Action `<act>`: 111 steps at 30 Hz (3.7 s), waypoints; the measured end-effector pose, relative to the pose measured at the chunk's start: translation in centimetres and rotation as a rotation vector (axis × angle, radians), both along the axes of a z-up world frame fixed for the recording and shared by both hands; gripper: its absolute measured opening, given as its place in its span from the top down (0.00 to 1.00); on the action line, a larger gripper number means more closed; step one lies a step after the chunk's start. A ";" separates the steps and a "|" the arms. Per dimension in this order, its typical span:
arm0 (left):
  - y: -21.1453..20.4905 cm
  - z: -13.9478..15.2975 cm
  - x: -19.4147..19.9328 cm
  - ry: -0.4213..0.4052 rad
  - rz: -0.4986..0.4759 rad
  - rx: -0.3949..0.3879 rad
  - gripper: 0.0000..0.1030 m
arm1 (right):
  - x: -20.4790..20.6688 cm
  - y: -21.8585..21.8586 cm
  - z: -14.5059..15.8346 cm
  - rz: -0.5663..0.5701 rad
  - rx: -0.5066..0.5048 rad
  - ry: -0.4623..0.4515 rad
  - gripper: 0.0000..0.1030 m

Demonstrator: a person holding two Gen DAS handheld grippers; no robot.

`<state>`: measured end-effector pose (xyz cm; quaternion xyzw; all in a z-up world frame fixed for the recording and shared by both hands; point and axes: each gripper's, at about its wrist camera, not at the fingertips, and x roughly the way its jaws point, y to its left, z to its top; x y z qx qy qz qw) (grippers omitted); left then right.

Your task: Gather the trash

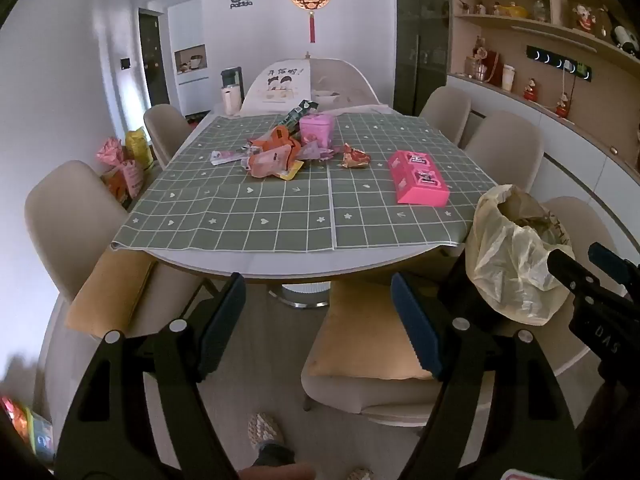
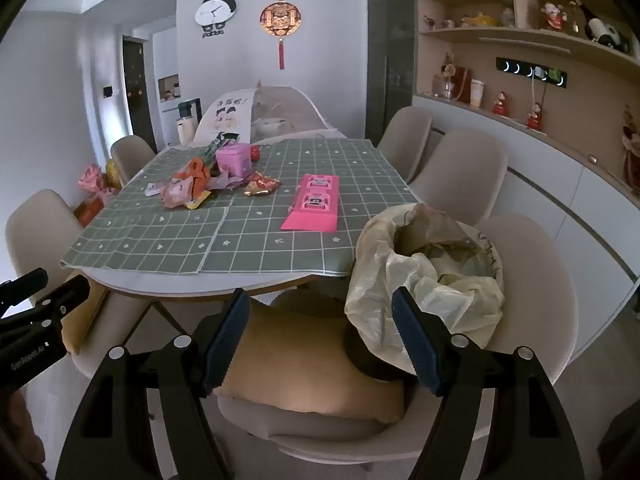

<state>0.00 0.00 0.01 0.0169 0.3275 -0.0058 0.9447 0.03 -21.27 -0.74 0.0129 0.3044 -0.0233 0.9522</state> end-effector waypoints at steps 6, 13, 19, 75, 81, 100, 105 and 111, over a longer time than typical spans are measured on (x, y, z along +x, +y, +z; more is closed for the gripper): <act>0.0 0.0 0.0 0.003 0.001 0.008 0.31 | -0.1 -0.1 -0.1 0.001 0.004 0.001 0.32; -0.1 0.0 0.0 -0.001 0.001 0.006 0.31 | -0.2 -0.1 0.1 0.002 0.000 -0.003 0.32; 0.0 0.0 0.0 0.002 -0.001 0.004 0.31 | -0.2 -0.2 0.0 -0.002 0.002 -0.002 0.32; -0.3 0.2 -0.2 0.001 0.005 0.004 0.31 | -0.4 -0.4 -0.2 0.003 0.005 -0.004 0.32; -0.3 0.1 -0.4 -0.001 0.001 0.005 0.31 | -0.4 -0.4 -0.1 0.001 0.006 -0.003 0.32; -0.8 -0.1 -0.6 0.001 0.009 -0.002 0.31 | -0.3 -0.1 0.0 0.003 0.005 -0.001 0.32; 0.3 0.0 -0.5 0.009 0.018 -0.013 0.31 | -0.1 0.6 -0.2 0.011 0.001 0.009 0.32; 1.8 -0.2 0.5 0.027 0.044 -0.026 0.31 | 1.3 1.6 -0.4 0.029 -0.014 0.023 0.32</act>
